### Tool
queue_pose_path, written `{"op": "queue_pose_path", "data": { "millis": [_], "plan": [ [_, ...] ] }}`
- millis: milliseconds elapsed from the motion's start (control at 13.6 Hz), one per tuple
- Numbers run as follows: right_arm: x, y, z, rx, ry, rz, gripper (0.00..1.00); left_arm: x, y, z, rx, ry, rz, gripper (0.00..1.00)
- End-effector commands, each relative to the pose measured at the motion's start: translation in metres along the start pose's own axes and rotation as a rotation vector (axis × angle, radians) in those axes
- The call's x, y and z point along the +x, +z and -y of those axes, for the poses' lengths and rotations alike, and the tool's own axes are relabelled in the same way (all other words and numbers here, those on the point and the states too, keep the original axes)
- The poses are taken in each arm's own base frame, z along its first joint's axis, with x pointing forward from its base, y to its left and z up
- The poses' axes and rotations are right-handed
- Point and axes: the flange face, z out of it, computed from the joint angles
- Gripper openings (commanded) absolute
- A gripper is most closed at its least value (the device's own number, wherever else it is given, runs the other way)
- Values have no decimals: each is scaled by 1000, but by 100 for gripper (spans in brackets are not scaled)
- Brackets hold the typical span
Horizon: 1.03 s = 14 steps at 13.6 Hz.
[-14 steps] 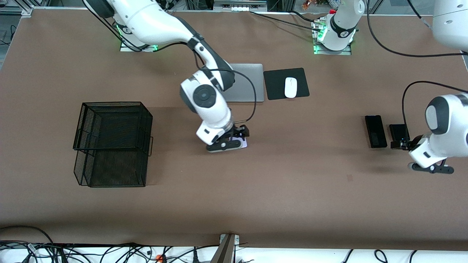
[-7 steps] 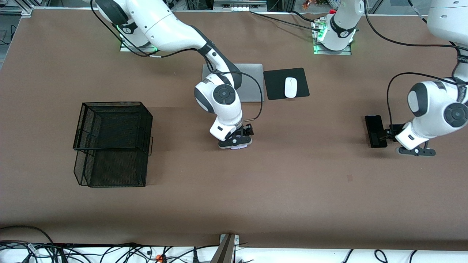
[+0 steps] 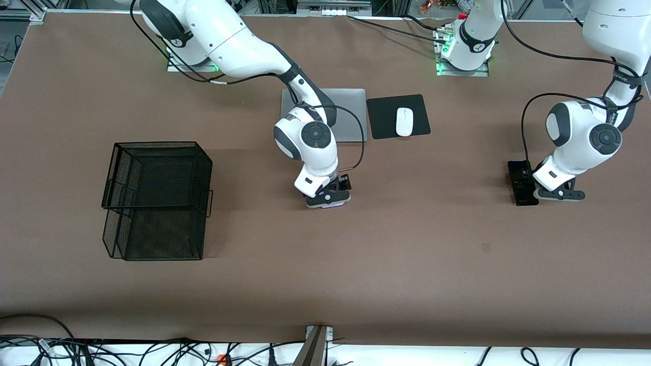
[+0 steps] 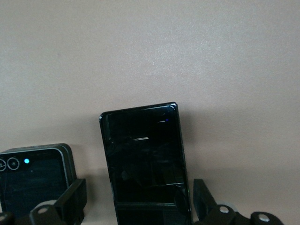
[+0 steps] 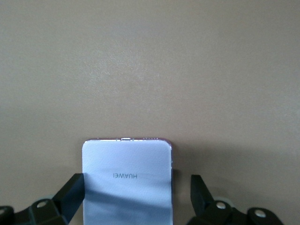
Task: Place phones with both arms
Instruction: 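Carry the white phone to the mesh basket with the right gripper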
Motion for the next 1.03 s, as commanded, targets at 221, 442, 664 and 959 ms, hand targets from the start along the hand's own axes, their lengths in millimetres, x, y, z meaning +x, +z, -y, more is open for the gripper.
{"op": "queue_pose_path", "data": {
  "millis": [221, 442, 664, 959],
  "plan": [
    [0, 2, 8, -4, 2, -23, 100, -11, 0, 10, -33, -83, -39, 100],
    [0, 4, 10, 9, -5, -44, 100, -11, 7, 8, -45, -136, -47, 100],
    [-6, 10, 14, 6, -13, -36, 100, -6, 11, -6, -58, -177, -50, 100],
    [-9, 14, 16, 0, -23, -34, 97, -6, 23, -8, -56, -181, -70, 100]
  ]
}}
